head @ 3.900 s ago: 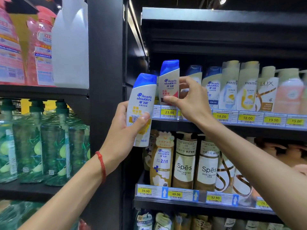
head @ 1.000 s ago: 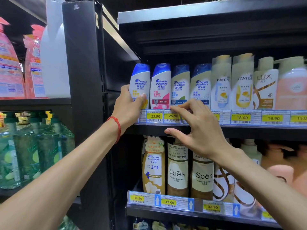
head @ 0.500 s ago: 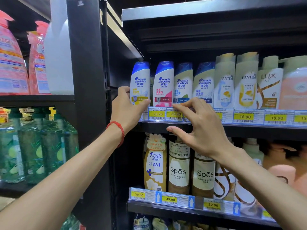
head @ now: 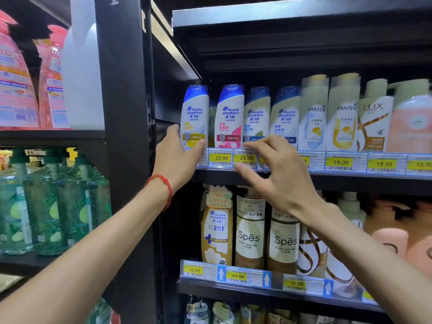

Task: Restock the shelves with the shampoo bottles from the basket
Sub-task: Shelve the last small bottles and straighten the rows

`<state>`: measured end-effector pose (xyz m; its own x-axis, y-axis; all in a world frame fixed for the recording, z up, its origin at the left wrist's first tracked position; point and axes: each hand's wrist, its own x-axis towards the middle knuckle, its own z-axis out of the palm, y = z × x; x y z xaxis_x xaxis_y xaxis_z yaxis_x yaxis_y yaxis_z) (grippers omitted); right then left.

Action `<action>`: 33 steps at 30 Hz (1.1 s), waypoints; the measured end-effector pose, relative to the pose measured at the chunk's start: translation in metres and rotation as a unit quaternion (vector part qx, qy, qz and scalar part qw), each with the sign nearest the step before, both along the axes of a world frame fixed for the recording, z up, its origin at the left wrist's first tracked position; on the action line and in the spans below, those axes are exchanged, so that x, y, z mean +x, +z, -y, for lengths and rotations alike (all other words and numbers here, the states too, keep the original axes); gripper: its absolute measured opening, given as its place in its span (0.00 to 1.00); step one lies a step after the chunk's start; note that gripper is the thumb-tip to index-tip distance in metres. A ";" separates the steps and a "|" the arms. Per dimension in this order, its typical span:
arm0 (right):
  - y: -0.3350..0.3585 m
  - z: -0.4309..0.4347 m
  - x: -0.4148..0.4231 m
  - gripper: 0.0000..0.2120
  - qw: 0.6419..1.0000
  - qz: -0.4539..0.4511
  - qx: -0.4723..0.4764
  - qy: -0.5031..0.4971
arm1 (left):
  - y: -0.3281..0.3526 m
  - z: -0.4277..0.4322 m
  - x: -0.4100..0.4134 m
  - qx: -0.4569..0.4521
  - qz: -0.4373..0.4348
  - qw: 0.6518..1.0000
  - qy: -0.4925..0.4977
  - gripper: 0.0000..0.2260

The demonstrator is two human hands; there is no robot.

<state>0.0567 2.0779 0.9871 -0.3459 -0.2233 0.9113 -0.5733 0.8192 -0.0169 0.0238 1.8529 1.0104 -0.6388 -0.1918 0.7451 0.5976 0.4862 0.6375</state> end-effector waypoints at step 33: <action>0.051 0.037 -0.005 0.16 0.990 0.063 -0.120 -0.047 | -0.026 0.003 0.025 -0.199 -0.162 0.965 0.044 0.25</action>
<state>0.0519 2.0412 1.0384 -0.4689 0.0330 0.8826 -0.4751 0.8330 -0.2836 0.0491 1.8495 0.9844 -0.3533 0.1090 0.9291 0.6800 0.7121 0.1750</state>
